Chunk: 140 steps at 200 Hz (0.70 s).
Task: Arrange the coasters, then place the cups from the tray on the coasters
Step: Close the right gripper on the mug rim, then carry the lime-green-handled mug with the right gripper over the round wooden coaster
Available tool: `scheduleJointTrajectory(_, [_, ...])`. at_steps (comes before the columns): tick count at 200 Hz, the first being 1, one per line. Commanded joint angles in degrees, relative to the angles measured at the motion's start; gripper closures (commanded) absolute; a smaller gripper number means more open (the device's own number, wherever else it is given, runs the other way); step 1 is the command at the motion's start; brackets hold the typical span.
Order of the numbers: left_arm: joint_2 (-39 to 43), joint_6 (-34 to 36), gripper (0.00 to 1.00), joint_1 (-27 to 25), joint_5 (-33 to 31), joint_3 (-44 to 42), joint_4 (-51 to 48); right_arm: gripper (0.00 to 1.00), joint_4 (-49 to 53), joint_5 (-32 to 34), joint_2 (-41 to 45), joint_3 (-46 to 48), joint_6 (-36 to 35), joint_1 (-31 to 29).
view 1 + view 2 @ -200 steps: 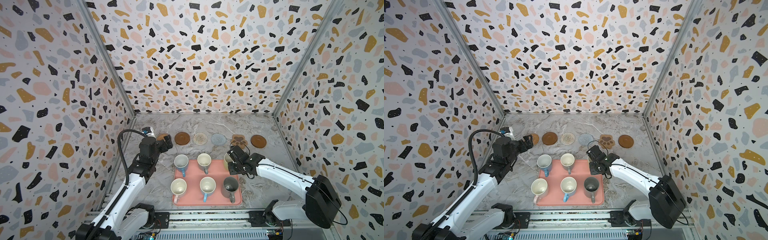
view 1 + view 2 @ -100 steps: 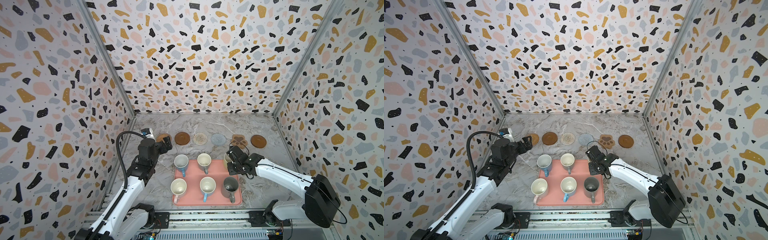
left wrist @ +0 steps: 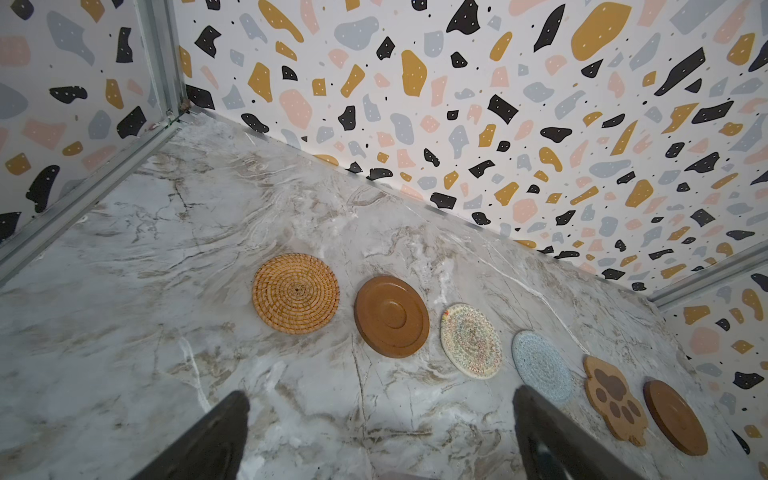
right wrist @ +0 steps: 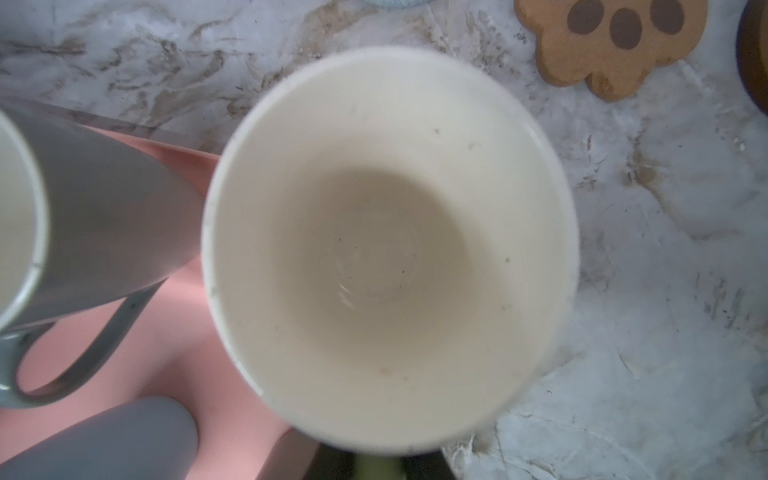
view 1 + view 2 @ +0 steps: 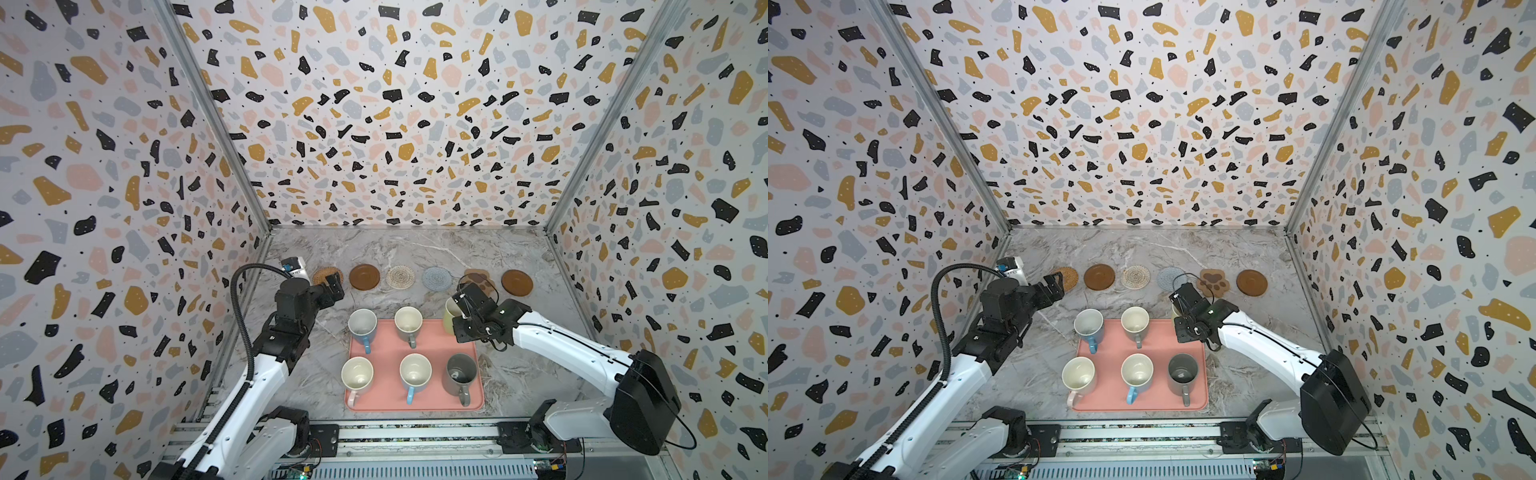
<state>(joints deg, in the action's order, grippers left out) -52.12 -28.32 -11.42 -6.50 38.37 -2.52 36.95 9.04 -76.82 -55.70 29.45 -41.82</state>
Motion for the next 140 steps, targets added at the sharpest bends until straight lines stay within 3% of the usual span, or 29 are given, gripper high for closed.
scheduleJointTrajectory(1, [0.79, 0.01, 0.00, -0.31, -0.44, -0.65, 1.31, 0.95, -0.28, 1.69, 2.09, -4.03, -0.45, -0.28])
scheduleJointTrajectory(79, [0.82, 0.54, 0.00, -0.27, -1.30, -0.62, 1.21, 0.97, 1.23, 5.06, 2.03, -8.53, -1.35, -0.11])
scheduleJointTrajectory(140, [1.14, 0.63, 0.00, -0.26, -1.32, -0.79, 1.25, 0.97, 0.51, 4.75, 1.37, -10.45, -3.26, 3.40])
